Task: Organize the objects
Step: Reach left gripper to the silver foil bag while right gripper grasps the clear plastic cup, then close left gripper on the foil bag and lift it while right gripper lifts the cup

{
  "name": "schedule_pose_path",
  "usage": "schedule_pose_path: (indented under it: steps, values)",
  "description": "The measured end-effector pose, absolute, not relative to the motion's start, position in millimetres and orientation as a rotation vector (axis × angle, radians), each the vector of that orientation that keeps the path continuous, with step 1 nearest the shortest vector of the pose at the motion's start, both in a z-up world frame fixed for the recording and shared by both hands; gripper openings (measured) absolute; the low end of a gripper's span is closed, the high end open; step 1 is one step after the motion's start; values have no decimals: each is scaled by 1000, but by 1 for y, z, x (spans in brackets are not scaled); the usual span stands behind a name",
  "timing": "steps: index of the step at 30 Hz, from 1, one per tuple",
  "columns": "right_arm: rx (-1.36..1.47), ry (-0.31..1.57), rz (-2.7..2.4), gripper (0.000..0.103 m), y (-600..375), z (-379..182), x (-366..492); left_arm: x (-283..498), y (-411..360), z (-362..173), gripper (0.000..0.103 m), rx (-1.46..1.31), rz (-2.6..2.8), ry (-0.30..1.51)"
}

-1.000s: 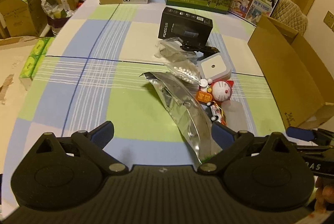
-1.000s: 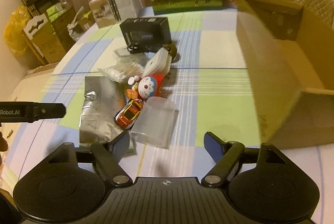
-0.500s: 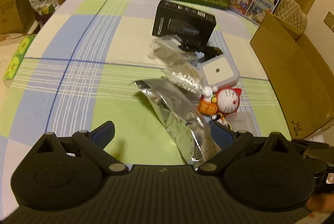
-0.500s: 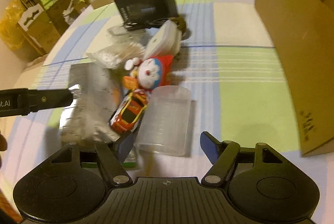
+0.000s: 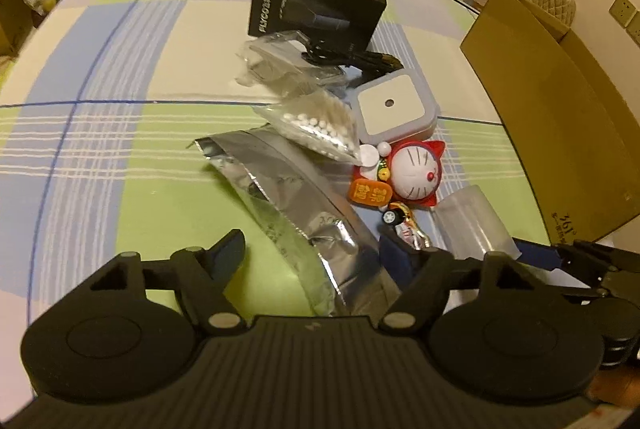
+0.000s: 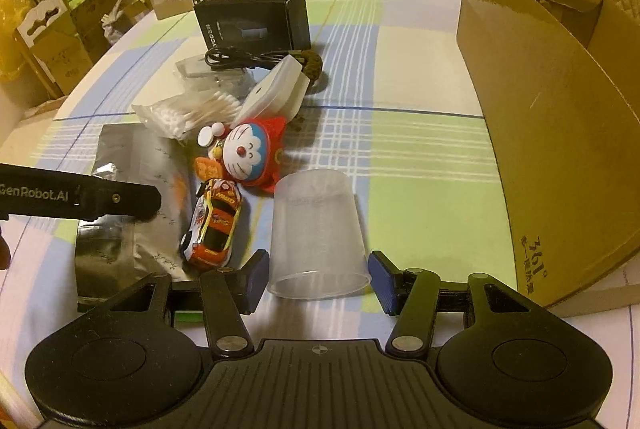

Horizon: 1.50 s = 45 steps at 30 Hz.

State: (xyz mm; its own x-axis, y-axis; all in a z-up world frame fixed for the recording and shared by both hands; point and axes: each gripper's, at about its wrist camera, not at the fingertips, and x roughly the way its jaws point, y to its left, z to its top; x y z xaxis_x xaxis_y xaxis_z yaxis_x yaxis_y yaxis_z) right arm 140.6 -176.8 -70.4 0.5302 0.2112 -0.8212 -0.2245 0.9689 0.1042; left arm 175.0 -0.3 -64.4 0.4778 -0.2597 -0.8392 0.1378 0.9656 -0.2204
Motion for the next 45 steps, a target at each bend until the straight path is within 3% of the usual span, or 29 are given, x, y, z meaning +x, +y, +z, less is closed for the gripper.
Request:
schedule_pose_path:
  steps: [2,6,9,15,19,30,36,40,45]
  values:
    - [-4,989,262,51,-178,-72,143,177,-1,-66,68,-119,-261,1059]
    - [3,988,279,51,-177,-71,142,178,-1,-66,38,-113,-320,1086]
    - [15,990,295,51,-176,-68,140,169,0,-60,32,-9,-325,1081]
    - [19,988,299,51,-174,-64,138,157,15,-57,33,85,-301,1109]
    - [3,993,301,52,-169,-66,143,161,20,-58,43,63,-277,1122]
    - [-11,1021,313,55,-164,-74,154,175,25,-65,52,35,-284,1151]
    - [-43,1011,291,55,-161,-77,159,175,28,-69,41,28,-288,1170]
    - [-33,1007,284,50,-162,-77,159,173,26,-66,33,51,-281,1161]
    - [-11,981,288,49,-162,-68,155,167,24,-58,30,92,-261,1138]
